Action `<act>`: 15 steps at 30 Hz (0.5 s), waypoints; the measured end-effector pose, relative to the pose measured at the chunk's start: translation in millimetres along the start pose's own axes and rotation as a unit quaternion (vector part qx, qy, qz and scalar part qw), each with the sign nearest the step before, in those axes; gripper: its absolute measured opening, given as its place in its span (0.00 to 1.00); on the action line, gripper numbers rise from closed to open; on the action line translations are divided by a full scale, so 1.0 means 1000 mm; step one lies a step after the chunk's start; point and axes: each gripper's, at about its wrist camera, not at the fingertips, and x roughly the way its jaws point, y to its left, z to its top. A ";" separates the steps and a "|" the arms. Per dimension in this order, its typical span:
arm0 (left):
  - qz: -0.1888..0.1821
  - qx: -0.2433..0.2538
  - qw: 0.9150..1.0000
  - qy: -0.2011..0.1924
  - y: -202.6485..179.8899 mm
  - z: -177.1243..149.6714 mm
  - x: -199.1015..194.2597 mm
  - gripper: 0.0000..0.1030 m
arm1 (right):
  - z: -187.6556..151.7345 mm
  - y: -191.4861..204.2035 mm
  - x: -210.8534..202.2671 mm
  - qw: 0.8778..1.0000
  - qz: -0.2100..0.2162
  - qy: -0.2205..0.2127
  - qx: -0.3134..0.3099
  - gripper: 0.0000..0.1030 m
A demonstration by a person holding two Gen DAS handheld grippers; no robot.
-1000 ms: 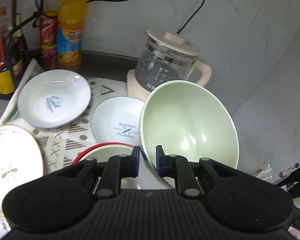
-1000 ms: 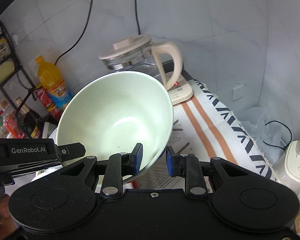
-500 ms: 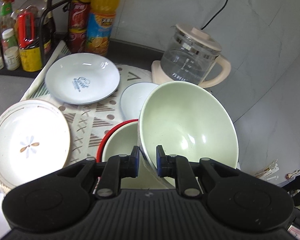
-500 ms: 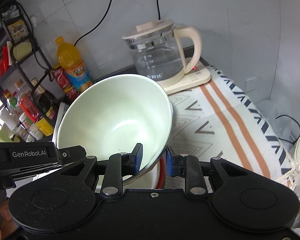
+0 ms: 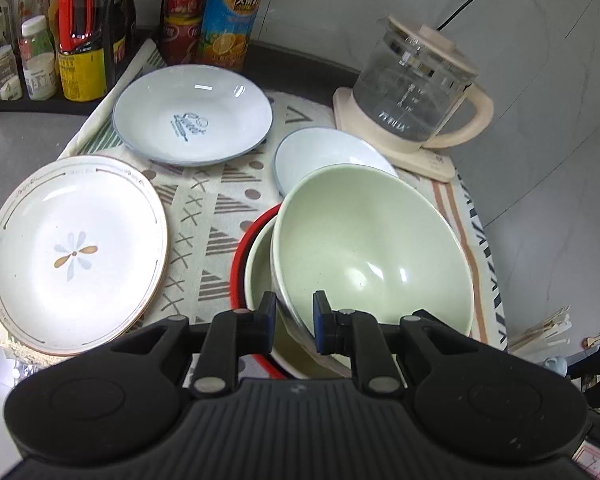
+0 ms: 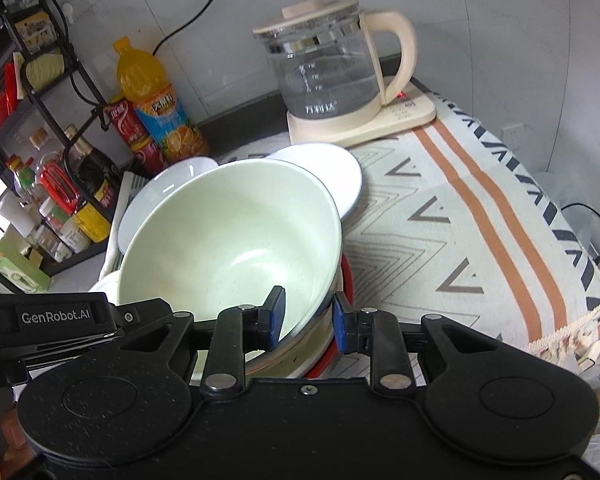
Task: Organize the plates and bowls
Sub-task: 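Lower the small bowl into the large green bowl and open both tools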
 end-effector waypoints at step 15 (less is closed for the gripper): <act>0.022 0.002 1.000 -0.006 0.006 0.006 -0.004 0.37 | -0.001 0.008 0.005 1.000 -0.005 0.002 -0.018 0.31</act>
